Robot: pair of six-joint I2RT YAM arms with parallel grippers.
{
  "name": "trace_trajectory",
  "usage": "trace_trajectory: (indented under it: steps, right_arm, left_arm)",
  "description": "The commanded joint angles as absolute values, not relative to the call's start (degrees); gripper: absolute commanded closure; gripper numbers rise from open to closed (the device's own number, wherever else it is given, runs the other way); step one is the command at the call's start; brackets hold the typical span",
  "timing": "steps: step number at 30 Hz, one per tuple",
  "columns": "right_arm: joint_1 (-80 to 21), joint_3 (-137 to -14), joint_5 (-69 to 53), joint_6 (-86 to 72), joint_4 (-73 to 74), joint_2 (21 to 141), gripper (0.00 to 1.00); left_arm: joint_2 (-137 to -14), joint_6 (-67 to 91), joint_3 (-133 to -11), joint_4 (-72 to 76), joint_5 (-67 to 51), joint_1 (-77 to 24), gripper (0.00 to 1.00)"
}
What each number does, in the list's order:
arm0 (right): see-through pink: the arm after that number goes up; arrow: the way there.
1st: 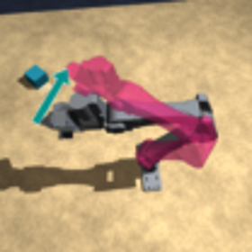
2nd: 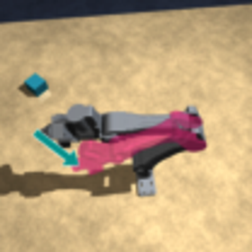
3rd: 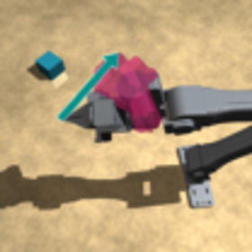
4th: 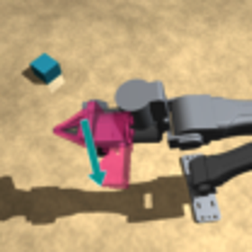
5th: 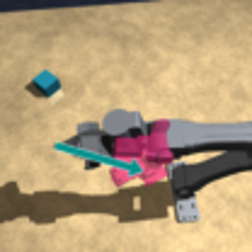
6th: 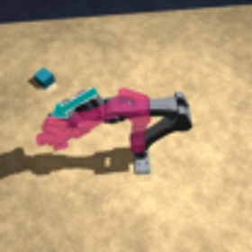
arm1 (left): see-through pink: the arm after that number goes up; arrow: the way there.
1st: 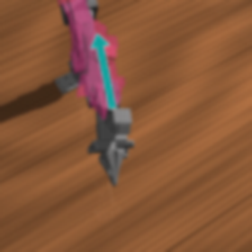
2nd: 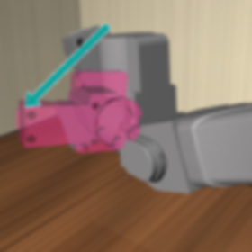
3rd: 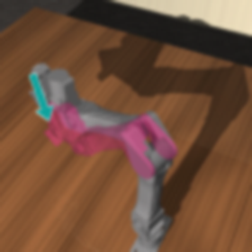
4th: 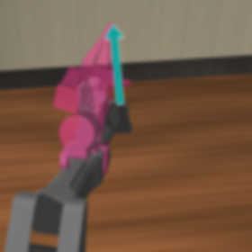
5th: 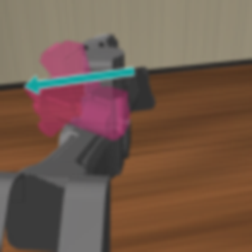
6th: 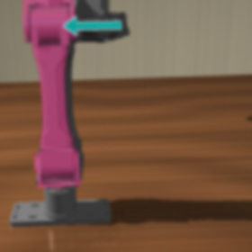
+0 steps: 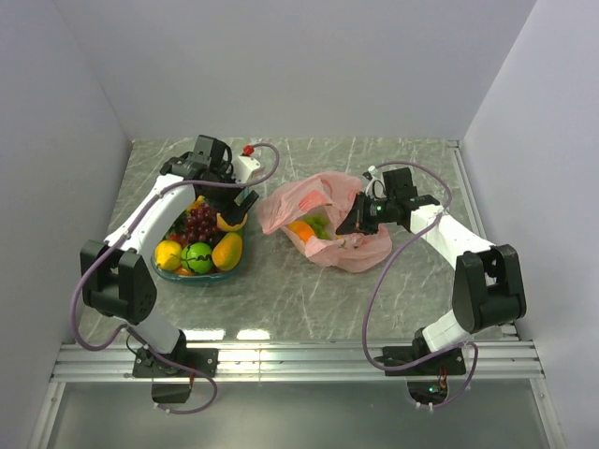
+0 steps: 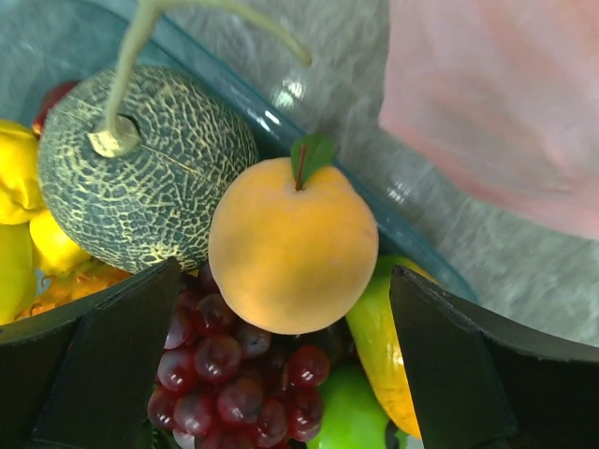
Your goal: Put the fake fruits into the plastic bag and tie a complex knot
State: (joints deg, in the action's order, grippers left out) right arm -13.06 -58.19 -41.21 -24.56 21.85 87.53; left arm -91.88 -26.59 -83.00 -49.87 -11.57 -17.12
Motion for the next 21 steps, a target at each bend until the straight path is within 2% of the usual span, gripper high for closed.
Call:
trace_trajectory:
  steps: [1,10,13,16,19,21]
  right_arm:
    - [-12.48,-60.20,-40.61,-23.99,21.36,87.01,1.00]
    - [-12.48,-60.47,-40.61,-23.99,21.36,87.98,1.00]
    - [-12.39,-60.56,-40.52,-23.91,21.45,87.98,1.00]
    - [-12.39,-60.47,-40.52,-23.73,21.45,87.80,1.00]
    - [-12.39,-60.38,-40.43,-23.73,21.44,87.71,1.00]
    - [-12.39,-60.56,-40.43,-23.64,21.45,87.71,1.00]
  left_arm:
    - [-93.42,-30.15,-85.17,-52.47,-8.70,-17.67,0.01]
    - [-94.75,-29.97,-83.05,-50.98,-8.96,-17.84,0.01]
    - [-95.36,-29.36,-85.33,-51.85,-10.19,-17.84,0.12]
    - [-96.06,-28.74,-87.18,-53.78,-11.25,-17.84,0.27]
    - [-95.98,-28.74,-87.02,-54.14,-11.43,-17.84,0.29]
    - [-95.54,-28.74,-86.84,-53.70,-11.34,-17.84,0.34]
